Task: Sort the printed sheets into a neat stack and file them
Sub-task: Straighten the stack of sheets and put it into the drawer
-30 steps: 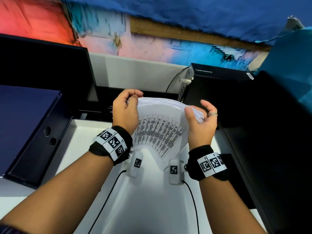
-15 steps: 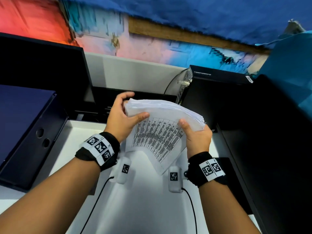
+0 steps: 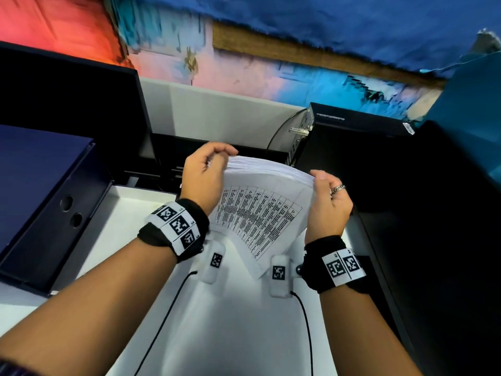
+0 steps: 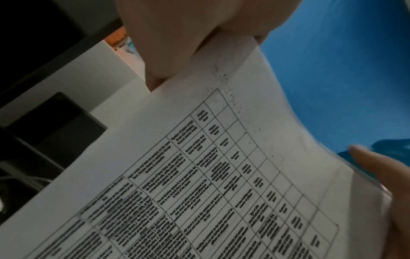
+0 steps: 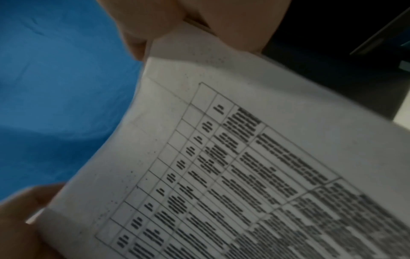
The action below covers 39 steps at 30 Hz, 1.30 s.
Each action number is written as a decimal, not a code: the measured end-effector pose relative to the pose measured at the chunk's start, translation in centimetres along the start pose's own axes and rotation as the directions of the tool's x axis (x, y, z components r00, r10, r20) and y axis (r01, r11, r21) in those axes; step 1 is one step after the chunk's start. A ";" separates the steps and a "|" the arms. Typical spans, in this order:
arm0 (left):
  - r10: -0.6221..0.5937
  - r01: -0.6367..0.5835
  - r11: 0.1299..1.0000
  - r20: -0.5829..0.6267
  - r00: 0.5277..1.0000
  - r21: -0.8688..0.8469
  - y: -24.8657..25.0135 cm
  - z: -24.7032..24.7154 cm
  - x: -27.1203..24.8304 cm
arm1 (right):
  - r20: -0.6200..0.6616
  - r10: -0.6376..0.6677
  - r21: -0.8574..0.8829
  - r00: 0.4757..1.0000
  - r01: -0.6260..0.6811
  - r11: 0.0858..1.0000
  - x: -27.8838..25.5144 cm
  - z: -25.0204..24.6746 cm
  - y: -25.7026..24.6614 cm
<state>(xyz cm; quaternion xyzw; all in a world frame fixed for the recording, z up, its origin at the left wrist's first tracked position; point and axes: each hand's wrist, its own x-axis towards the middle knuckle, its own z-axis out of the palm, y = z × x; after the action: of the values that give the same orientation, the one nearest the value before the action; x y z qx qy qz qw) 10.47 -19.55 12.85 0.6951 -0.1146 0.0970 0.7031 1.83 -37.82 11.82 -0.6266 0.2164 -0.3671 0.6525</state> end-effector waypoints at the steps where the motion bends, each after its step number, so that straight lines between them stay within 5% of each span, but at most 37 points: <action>1: 0.006 -0.006 1.000 0.061 0.998 -0.011 -0.2 -0.3 0.1 | 0.037 -0.010 0.000 0.999 0.010 1.000 -0.1 -0.3 0.5; 6: -0.076 0.064 0.997 0.294 0.953 0.051 -0.3 -0.6 1.1 | 0.136 0.087 -0.123 0.987 -0.071 0.990 0.1 -0.5 1.7; 9: -0.059 0.030 0.996 0.343 0.938 0.087 -0.1 0.3 0.7 | 0.181 -0.029 -0.251 0.983 0.074 0.965 0.8 0.2 2.0; 14: 0.000 -0.060 0.931 0.164 0.986 0.360 -2.8 -0.3 -1.8 | 0.211 -0.051 -0.271 0.976 0.109 0.956 0.6 0.3 2.3; 18: -0.221 0.190 0.971 0.241 0.945 0.145 -5.3 -1.9 -1.0 | 0.222 -0.022 -0.130 0.975 0.052 0.990 2.0 -0.8 -1.0; 22: -0.252 0.242 0.968 0.242 0.937 0.072 -4.1 -1.7 0.3 | 0.242 -0.088 -0.020 0.966 0.096 0.995 2.5 -1.1 -2.8; 25: -0.281 0.294 0.956 0.231 0.932 -0.024 -3.3 -1.4 0.6 | 0.239 -0.010 0.027 0.971 0.004 1.000 1.7 -1.0 -1.5; 27: -0.246 0.261 0.963 0.179 0.953 -0.065 -2.9 -0.8 0.3 | 0.236 0.059 0.040 0.970 -0.071 0.997 0.8 -0.7 -0.7; 31: -0.118 0.116 0.987 0.013 0.993 0.109 -3.2 0.1 -1.6 | 0.189 0.003 0.007 0.982 -0.004 1.000 -0.9 -0.6 0.2; 35: -0.128 0.077 0.973 0.228 0.965 0.217 -6.0 -1.5 -3.9 | 0.138 0.185 -0.151 0.973 -0.164 0.975 -3.5 -0.9 3.5; 39: -0.114 0.081 0.983 0.200 0.973 0.165 -5.0 -1.9 -3.3 | 0.106 0.202 -0.078 0.974 -0.194 0.978 -3.3 -0.7 3.6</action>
<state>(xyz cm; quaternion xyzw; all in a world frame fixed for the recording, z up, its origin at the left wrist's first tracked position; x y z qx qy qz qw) 8.90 -17.66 7.08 0.7590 -0.1455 -0.0027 0.6346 -0.04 -35.99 7.64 -0.6431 0.2528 -0.2567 0.6757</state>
